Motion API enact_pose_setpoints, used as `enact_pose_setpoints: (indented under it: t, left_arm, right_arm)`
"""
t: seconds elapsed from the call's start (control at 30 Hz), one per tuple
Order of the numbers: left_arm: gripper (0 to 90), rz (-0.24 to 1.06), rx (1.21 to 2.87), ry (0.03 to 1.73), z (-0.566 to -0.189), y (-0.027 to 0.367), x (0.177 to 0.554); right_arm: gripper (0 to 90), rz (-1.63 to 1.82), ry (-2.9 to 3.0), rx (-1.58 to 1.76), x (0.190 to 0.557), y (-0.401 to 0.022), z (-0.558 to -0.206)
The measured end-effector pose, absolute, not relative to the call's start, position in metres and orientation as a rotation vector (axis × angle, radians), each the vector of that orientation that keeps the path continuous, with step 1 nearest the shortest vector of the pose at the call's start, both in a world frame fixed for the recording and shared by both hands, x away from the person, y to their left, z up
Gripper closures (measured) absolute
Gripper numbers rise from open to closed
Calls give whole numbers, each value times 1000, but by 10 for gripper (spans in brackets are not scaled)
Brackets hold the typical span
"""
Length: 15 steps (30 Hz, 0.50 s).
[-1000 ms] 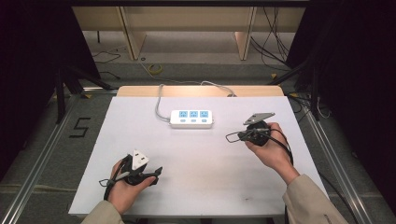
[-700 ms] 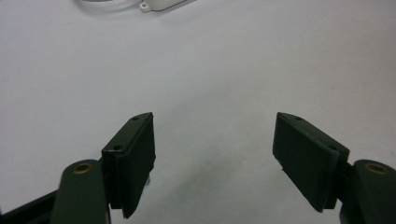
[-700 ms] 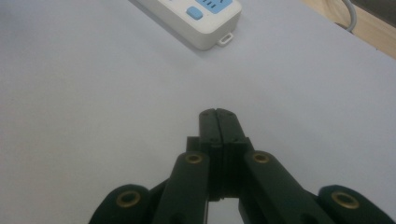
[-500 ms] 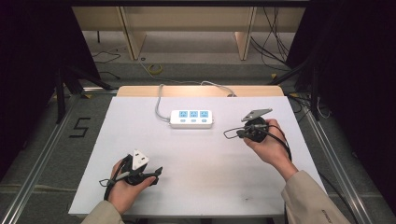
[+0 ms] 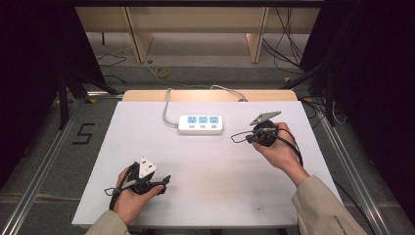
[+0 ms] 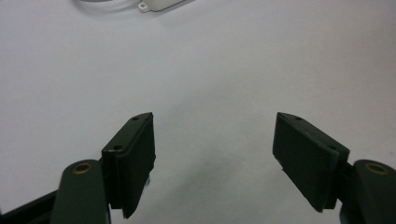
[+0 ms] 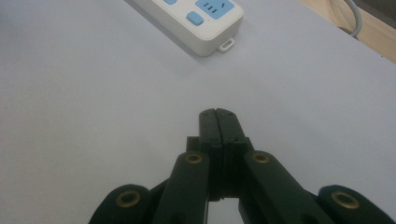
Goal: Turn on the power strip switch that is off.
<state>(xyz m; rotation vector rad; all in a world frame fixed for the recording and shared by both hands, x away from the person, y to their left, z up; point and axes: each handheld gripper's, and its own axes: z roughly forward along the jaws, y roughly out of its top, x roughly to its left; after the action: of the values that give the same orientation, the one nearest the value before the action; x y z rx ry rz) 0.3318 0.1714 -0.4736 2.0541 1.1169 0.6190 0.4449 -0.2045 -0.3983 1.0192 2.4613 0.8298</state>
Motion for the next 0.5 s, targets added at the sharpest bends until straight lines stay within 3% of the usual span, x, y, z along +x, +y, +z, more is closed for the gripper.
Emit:
enact_pose_setpoints:
  t: [0.5]
  left_arm:
    - [296, 618, 2053, 1116, -474, 171, 332]
  right_arm:
    - [900, 814, 2470, 1023, 455, -200, -395]
